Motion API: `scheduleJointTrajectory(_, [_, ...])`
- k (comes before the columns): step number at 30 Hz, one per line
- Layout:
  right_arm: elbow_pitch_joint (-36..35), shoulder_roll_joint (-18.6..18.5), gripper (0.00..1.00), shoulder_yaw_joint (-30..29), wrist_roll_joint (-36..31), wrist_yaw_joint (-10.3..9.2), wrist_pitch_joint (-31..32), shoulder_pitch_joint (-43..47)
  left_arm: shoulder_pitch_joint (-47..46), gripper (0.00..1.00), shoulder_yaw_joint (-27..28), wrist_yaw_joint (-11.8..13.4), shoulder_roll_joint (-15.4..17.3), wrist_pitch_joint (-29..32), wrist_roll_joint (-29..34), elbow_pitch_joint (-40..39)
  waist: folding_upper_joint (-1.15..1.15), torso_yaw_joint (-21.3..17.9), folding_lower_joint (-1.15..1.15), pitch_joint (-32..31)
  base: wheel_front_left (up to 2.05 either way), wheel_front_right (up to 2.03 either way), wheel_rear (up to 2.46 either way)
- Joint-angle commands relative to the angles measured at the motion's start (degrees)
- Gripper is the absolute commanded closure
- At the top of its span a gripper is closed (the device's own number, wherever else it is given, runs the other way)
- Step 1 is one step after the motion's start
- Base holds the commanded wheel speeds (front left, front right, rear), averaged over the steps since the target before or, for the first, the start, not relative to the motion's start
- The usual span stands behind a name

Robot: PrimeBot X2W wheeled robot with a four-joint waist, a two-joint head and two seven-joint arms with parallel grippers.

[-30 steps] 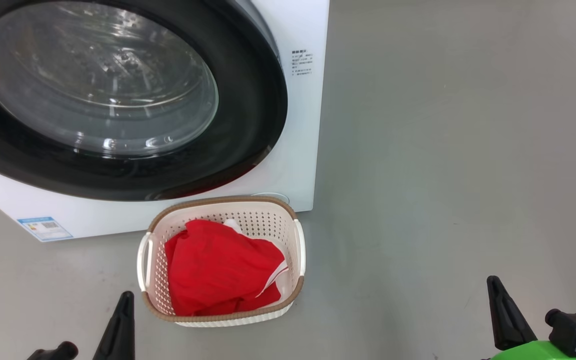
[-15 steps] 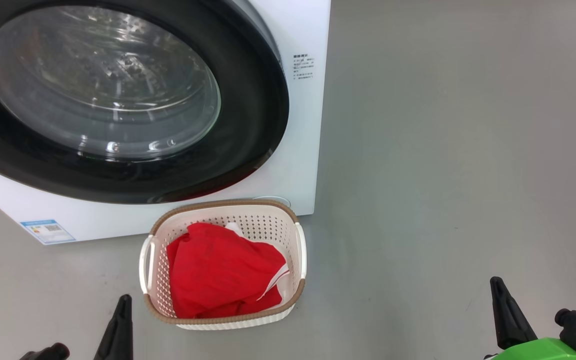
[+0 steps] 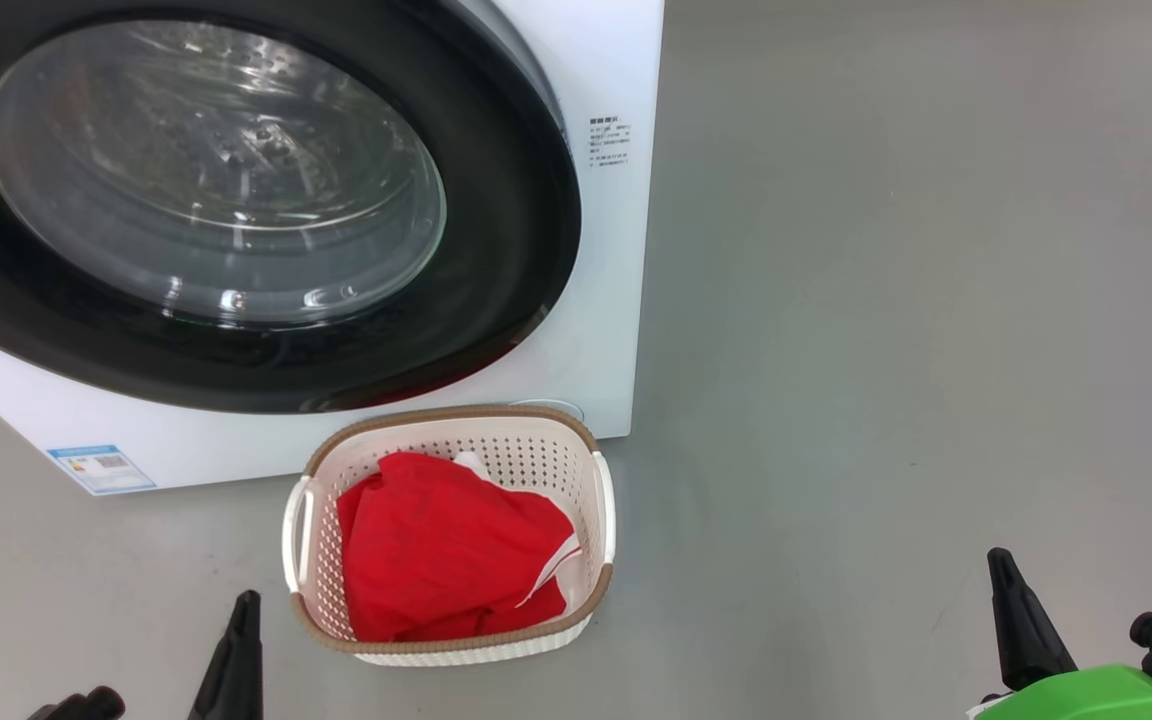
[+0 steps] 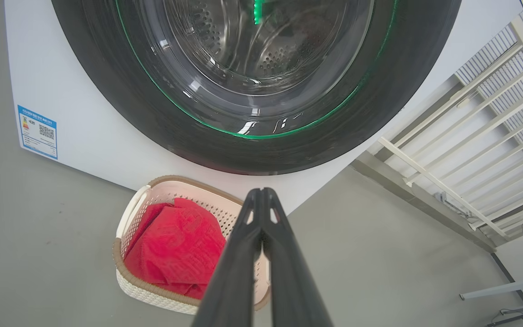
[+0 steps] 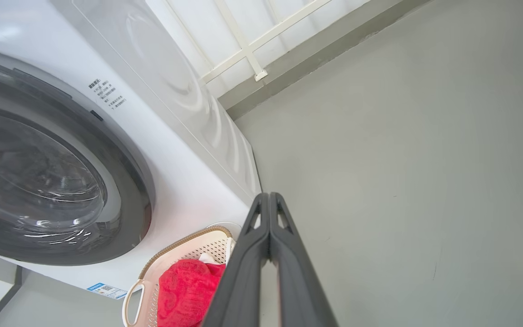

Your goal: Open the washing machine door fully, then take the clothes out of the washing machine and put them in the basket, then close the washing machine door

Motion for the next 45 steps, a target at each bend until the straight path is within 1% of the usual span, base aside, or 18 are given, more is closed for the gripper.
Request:
scheduleJointTrajectory(1, [-1.6,-0.9,1.0,0.5,1.8,-0.02,0.4,-2.2,-1.8,1.0,0.9,-0.1,0.5,0.3,-1.7,-1.1,0.0,0.0,-0.01,-0.1,0.0,0.0,0.0])
scheduleJointTrajectory(45, [-2.6,-1.9,1.0,0.8,27.5,-0.04,7.3,-5.5,-4.4,1.0,2.5,-0.2,0.1,7.2,-25.7,-0.3,0.0,0.6,-0.01,-2.4,0.0,0.0,0.0])
